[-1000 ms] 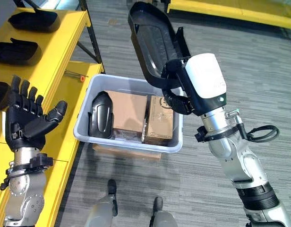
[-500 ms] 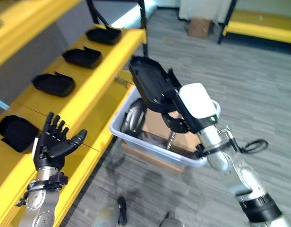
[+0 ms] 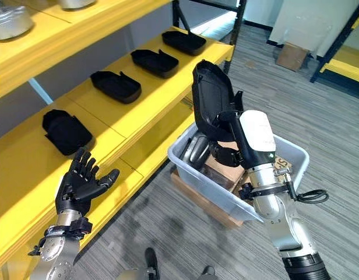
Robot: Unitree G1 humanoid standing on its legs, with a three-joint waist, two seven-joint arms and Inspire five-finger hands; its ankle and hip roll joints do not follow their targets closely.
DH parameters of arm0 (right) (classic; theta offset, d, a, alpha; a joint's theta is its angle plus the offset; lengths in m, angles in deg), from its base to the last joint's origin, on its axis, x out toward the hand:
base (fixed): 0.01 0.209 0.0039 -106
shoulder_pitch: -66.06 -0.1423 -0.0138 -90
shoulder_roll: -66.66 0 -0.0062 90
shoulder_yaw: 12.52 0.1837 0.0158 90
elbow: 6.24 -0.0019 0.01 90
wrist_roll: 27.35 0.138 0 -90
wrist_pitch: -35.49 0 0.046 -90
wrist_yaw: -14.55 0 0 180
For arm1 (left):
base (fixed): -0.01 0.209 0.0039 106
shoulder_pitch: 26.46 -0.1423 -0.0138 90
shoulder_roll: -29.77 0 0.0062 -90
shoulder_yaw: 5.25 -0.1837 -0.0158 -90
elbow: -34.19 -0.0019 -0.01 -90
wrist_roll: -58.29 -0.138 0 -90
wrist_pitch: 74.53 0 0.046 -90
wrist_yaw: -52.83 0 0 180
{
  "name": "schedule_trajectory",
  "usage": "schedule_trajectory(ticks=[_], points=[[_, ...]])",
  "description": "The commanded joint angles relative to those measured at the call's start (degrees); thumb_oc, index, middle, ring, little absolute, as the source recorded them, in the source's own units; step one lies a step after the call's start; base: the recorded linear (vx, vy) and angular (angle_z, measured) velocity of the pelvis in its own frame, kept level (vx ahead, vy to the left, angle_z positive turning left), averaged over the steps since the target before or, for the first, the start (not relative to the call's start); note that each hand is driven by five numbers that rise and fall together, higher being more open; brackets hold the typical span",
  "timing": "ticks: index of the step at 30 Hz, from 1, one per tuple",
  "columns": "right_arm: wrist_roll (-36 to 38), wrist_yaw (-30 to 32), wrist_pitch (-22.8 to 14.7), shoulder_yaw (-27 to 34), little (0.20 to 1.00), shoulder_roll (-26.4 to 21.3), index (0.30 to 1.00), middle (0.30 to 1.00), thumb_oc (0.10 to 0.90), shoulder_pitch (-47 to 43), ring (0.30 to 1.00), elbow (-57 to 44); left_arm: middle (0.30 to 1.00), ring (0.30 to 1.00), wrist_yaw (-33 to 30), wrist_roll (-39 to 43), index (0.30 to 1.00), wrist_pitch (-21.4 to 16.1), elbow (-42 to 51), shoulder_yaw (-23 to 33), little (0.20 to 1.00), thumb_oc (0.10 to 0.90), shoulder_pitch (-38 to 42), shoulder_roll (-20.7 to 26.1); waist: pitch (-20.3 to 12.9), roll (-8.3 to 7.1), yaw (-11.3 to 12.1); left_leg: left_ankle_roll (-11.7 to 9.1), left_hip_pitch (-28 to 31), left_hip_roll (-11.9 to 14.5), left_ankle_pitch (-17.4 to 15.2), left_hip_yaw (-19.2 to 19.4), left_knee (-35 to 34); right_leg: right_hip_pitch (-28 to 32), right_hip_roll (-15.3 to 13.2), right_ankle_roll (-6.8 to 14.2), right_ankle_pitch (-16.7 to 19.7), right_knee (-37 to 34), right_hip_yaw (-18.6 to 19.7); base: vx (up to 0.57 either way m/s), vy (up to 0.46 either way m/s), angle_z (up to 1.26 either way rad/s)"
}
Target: Move parts from the plastic box to the shelf.
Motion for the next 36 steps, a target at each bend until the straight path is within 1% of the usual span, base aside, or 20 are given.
schedule_trajectory(ticks=[1,2,4,6,7,8,9,11,12,14,16,18,21,23,28,31,32,33,35,36], points=[[0.1,4.7,-3.1,1.4,0.3,-2.6,0.3,0.3,0.4,-7.5,0.3,-3.1,1.0,1.0,0.5,-0.9,1.0,-5.8,5.6,3.8,1.0,0.9,2.8,1.5,-5.3,-0.41,0.2,-6.0,8.1,5.9,-8.9,-1.1,0.9,-0.9,-0.2,1.7,1.5,-2.6,0.7,-0.03,0.322,0.06],[-1.5,4.2,-3.0,1.4,0.3,-2.6,0.3,0.3,0.4,-7.6,0.3,-3.3,1.0,1.0,0.4,-2.2,1.0,-6.1,5.6,4.4,1.0,0.9,2.6,2.0,-5.2,-0.79,1.3,-4.2,7.4,2.8,-10.5,-3.0,1.1,-1.0,-3.3,3.3,3.9,-2.4,1.4,-0.04,0.423,0.02],[-2.4,4.3,-2.9,1.3,0.3,-2.3,0.3,0.3,0.4,-7.5,0.3,-3.2,1.0,1.0,0.3,-2.7,1.0,-6.2,5.6,4.2,1.0,0.9,2.8,2.4,-5.1,-1.08,1.2,-2.8,7.0,0.8,-11.2,-4.2,1.2,-1.5,-5.0,4.2,5.0,-1.9,2.4,-0.02,0.396,0.19],[-3.2,4.0,-2.7,1.5,0.3,-2.0,0.3,0.3,0.4,-6.9,0.3,-3.0,1.0,1.0,0.3,-2.7,1.0,-6.2,5.5,4.1,1.0,0.9,2.9,2.8,-5.0,-0.83,0.9,-1.5,7.5,-0.8,-11.1,-5.5,0.2,-2.7,-6.2,4.2,4.8,1.2,4.5,0.02,0.261,0.35],[-3.5,4.0,-2.7,1.8,0.3,-1.8,0.3,0.3,0.4,-6.5,0.3,-2.9,1.0,1.0,0.3,-2.6,1.0,-6.1,5.4,4.1,1.0,0.9,3.0,3.0,-4.8,-0.89,0.6,-0.8,8.0,-1.4,-11.1,-5.8,-0.5,-4.0,-6.6,3.9,4.2,4.0,7.1,-0.04,0.223,0.38],[-3.9,3.8,-2.7,2.1,0.3,-1.8,0.3,0.3,0.4,-6.1,0.3,-2.8,1.0,1.0,0.3,-2.6,1.0,-6.1,5.2,4.0,1.0,0.9,3.3,3.4,-4.2,-1.02,0.0,0.0,7.6,-2.2,-10.2,-5.8,-0.5,-5.8,-6.3,3.0,5.4,5.7,10.3,-0.04,0.201,0.47],[-4.0,3.8,-2.9,2.2,0.3,-1.7,0.3,0.3,0.4,-5.8,0.3,-2.9,1.0,1.0,0.2,-2.5,1.0,-6.1,4.7,3.5,1.0,0.9,3.7,3.8,-3.9,-0.91,-1.2,0.3,7.7,-2.5,-10.2,-7.1,-0.5,-7.1,-4.0,2.6,4.8,6.4,15.6,-0.04,0.175,0.63],[-3.9,3.8,-3.3,2.9,0.3,-1.8,0.3,0.3,0.4,-4.6,0.3,-2.9,1.0,1.0,0.6,-2.2,1.0,-5.9,3.6,2.6,1.0,0.9,4.3,4.2,-3.6,-0.32,-3.3,0.6,7.6,-2.8,-9.7,-9.5,-0.4,-10.5,3.6,1.5,1.3,7.5,27.3,0.06,0.134,0.75],[-4.0,3.8,-3.5,3.3,0.3,-1.8,0.3,0.3,0.4,-3.7,0.3,-3.1,1.0,1.0,0.7,-2.3,1.0,-5.7,3.0,2.1,1.0,0.9,4.5,4.1,-3.5,-0.26,-4.3,0.8,7.9,-3.1,-9.5,-10.8,-0.5,-10.9,6.8,1.1,-0.4,8.4,30.7,0.07,0.105,0.77],[-3.6,3.8,-4.4,4.0,0.3,-1.8,0.3,0.3,0.4,-2.0,0.3,-3.7,1.0,1.0,1.2,-2.7,1.0,-5.4,2.6,1.3,1.0,0.9,4.9,3.9,-3.9,-0.52,-5.3,1.2,7.5,-3.8,-8.4,-12.6,-1.2,-12.2,12.7,-0.5,-2.0,9.0,34.6,0.07,0.066,0.66],[-3.3,3.6,-4.9,4.6,0.3,-1.9,0.3,0.3,0.4,-0.5,0.3,-4.3,1.0,1.0,1.3,-3.1,1.0,-5.5,2.3,0.6,1.0,0.9,5.2,3.4,-4.4,-0.83,-5.6,1.3,7.6,-5.2,-7.7,-14.4,-2.1,-12.3,16.5,-2.2,-2.5,8.3,34.6,0.07,0.022,0.71],[-2.6,3.6,-5.6,5.1,0.3,-2.3,0.3,0.3,0.4,0.7,0.3,-4.8,1.0,1.0,0.9,-2.5,1.0,-5.6,1.9,0.1,1.0,0.9,5.5,2.4,-5.3,-1.19,-6.3,0.6,7.3,-6.5,-7.2,-16.0,-2.4,-10.6,18.1,-2.9,-1.1,3.3,34.6,0.07,-0.029,0.87],[-2.4,3.0,-5.7,5.2,0.3,-2.5,0.3,0.3,0.4,1.5,0.3,-5.1,1.0,1.0,0.9,-2.3,1.0,-5.7,2.3,0.1,1.0,0.9,5.2,1.3,-6.0,-1.01,-6.4,-0.1,7.2,-6.4,-7.0,-16.3,-2.3,-8.1,17.3,-2.8,0.5,-1.5,34.9,0.06,-0.068,0.56],[-2.1,3.0,-5.8,5.3,0.3,-2.6,0.3,0.3,0.4,2.0,0.3,-5.6,1.0,1.0,0.8,-1.7,1.0,-5.5,2.8,0.4,1.0,0.9,4.5,0.7,-6.5,-0.9,-6.1,-0.4,7.4,-6.0,-7.2,-16.0,-2.3,-6.6,16.4,-2.7,1.2,-3.6,33.2,0.06,-0.069,0.2],[-1.9,2.8,-5.8,6.4,0.3,-2.8,0.3,0.3,0.4,3.9,0.3,-6.0,1.0,1.0,0.6,-1.7,1.0,-5.1,3.1,0.5,1.0,0.9,3.7,0.6,-6.4,-1.13,-6.1,-0.9,7.6,-5.3,-8.0,-16.2,-0.6,-5.2,16.0,-3.2,0.6,-3.6,31.9,0.06,-0.091,0.23],[-1.3,3.1,-6.4,7.7,0.3,-3.4,0.3,0.3,0.4,5.0,0.3,-7.1,1.0,1.0,0.7,-1.2,1.0,-4.7,3.4,0.9,1.0,0.9,3.2,0.3,-4.1,-1.91,-5.8,-2.7,3.8,-5.5,-10.0,-16.1,9.1,-4.7,14.9,-4.0,-0.4,-2.6,30.6,-0.02,-0.109,0.18],[-1.2,3.5,-6.5,8.1,0.3,-3.9,0.3,0.3,0.4,4.8,0.3,-7.3,1.0,1.0,0.8,-0.8,1.0,-4.7,3.2,0.6,1.0,0.9,3.6,0.4,-2.9,-2.4,-6.1,-3.7,0.9,-5.4,-9.8,-14.7,15.3,-4.9,14.1,-4.4,-0.6,-1.8,29.8,-0.13,-0.067,0.37],[-1.4,3.9,-6.3,8.4,0.3,-4.3,0.3,0.3,0.4,4.7,0.3,-7.1,1.0,1.0,0.9,-0.4,1.0,-4.8,3.2,0.6,1.0,0.9,3.9,0.4,-2.3,-2.38,-6.5,-4.1,-1.3,-4.6,-10.1,-14.0,18.4,-5.3,14.0,-4.7,-1.2,-0.8,29.0,-0.13,-0.059,0.71],[-1.7,4.8,-6.2,9.0,0.3,-4.9,0.3,0.3,0.4,4.5,0.3,-7.3,1.0,1.0,0.9,0.1,1.0,-4.7,3.3,0.9,1.0,0.9,4.0,0.7,-1.5,-3.17,-7.0,-3.8,-4.0,0.2,-10.0,-11.2,22.4,-6.3,13.1,-5.3,-2.2,1.9,28.0,-0.06,-0.029,0.79],[-1.7,4.8,-6.2,9.0,0.3,-4.9,0.3,0.3,0.4,4.5,0.3,-7.3,1.0,1.0,0.9,0.1,1.0,-4.7,3.3,0.9,1.0,0.9,4.0,0.7,-1.5,-3.15,-7.0,-3.8,-4.1,0.3,-10.1,-11.2,22.5,-6.4,13.1,-5.3,-2.3,1.9,28.0,0.01,-0.012,0.55]])
